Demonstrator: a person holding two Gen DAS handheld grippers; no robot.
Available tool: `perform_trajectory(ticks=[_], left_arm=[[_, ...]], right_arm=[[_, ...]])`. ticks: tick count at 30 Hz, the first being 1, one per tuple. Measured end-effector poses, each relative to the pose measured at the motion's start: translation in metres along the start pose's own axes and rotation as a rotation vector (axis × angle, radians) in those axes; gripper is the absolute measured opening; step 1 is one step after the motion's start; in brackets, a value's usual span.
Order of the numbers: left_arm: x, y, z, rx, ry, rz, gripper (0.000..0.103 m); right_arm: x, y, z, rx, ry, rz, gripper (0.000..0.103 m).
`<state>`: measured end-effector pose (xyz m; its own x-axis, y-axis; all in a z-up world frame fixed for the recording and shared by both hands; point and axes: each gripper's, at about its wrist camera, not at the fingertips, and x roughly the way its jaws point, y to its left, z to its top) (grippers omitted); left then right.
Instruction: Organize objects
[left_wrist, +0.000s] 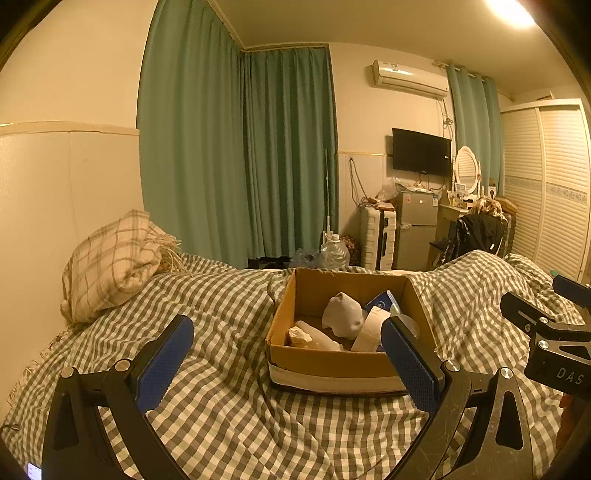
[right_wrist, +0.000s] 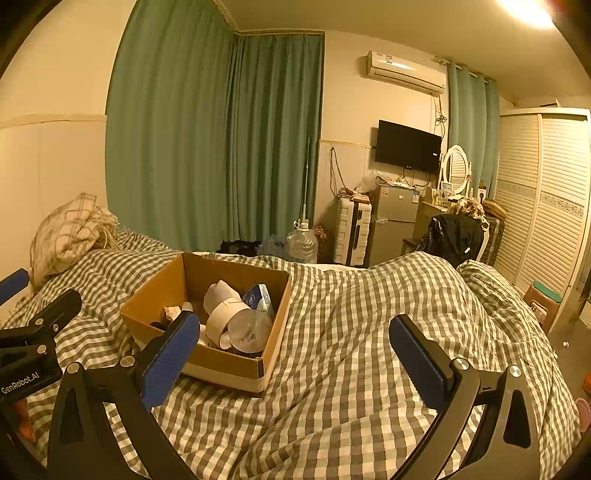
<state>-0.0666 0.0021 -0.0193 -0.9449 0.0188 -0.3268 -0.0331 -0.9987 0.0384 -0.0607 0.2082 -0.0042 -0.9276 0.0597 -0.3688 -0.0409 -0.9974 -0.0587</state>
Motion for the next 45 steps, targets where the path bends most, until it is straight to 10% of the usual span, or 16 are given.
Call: perform_trajectory(ticks=[45], left_arm=[[-0.0014, -0.0043, -0.0008, 0.004, 0.014, 0.013, 0.103]], right_arm=[[0.0046, 0.0007, -0.0034, -0.017, 0.023, 0.005, 0.103]])
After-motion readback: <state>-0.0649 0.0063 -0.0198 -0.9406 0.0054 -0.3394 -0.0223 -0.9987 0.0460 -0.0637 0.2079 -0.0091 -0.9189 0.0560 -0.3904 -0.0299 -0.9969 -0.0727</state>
